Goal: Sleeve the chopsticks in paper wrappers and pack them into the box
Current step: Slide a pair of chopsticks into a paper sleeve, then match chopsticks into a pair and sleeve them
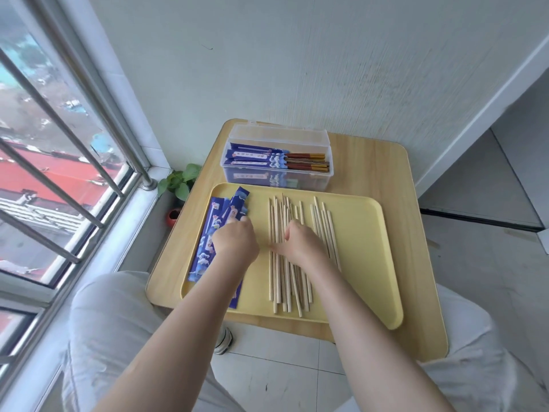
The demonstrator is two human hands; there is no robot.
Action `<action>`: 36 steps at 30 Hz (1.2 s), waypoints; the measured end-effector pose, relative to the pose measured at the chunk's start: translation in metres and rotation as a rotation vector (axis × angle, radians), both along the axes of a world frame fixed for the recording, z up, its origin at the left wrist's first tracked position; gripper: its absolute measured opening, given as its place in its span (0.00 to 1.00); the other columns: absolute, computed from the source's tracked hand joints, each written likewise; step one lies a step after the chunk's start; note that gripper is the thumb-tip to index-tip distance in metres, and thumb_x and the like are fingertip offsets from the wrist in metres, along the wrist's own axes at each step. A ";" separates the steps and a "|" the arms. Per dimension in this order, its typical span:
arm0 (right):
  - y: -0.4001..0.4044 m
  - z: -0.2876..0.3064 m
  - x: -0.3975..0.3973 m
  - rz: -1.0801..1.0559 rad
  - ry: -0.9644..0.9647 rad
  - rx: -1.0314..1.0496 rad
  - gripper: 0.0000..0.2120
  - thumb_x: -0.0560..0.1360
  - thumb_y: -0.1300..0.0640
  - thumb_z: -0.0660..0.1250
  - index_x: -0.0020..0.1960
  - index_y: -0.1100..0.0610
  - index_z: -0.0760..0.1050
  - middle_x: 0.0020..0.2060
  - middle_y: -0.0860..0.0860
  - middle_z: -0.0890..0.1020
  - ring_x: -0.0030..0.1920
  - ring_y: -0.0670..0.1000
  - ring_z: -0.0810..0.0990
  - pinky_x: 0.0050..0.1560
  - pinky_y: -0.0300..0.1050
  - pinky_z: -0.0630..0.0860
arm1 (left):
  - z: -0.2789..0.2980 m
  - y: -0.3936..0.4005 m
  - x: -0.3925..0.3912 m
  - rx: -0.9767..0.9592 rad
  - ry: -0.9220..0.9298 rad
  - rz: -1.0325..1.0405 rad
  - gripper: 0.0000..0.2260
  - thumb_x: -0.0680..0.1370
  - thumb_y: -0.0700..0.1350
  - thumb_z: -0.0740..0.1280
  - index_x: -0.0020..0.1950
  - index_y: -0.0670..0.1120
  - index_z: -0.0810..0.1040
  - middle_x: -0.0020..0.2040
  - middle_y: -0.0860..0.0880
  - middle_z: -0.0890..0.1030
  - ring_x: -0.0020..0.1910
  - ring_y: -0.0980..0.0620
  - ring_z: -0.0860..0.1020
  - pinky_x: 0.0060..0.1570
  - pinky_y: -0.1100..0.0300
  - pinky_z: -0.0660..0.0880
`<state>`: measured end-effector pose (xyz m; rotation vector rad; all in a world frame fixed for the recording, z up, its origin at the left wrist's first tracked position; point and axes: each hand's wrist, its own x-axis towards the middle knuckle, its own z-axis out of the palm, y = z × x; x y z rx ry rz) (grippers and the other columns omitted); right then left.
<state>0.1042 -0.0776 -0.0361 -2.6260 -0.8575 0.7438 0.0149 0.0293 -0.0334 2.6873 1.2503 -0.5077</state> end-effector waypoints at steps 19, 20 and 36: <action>-0.032 0.009 -0.007 -0.089 0.702 0.534 0.13 0.79 0.44 0.68 0.56 0.52 0.81 0.42 0.48 0.86 0.35 0.46 0.77 0.32 0.38 0.71 | 0.028 -0.016 0.001 -0.973 -1.173 0.619 0.04 0.77 0.39 0.71 0.48 0.47 0.80 0.47 0.49 0.82 0.46 0.54 0.80 0.44 0.59 0.81; -0.033 0.009 -0.007 -0.090 0.701 0.543 0.13 0.79 0.45 0.68 0.56 0.54 0.81 0.41 0.48 0.86 0.33 0.45 0.76 0.30 0.37 0.69 | 0.026 -0.016 0.000 -1.004 -1.185 0.647 0.03 0.77 0.38 0.71 0.50 0.45 0.80 0.47 0.49 0.82 0.47 0.54 0.80 0.44 0.59 0.80; -0.045 0.013 0.012 -0.186 0.398 0.422 0.12 0.81 0.47 0.65 0.48 0.54 0.81 0.42 0.50 0.85 0.30 0.49 0.81 0.34 0.43 0.77 | 0.001 -0.015 -0.010 -0.995 -1.060 0.715 0.10 0.79 0.47 0.71 0.52 0.41 0.83 0.46 0.44 0.87 0.43 0.47 0.86 0.46 0.54 0.82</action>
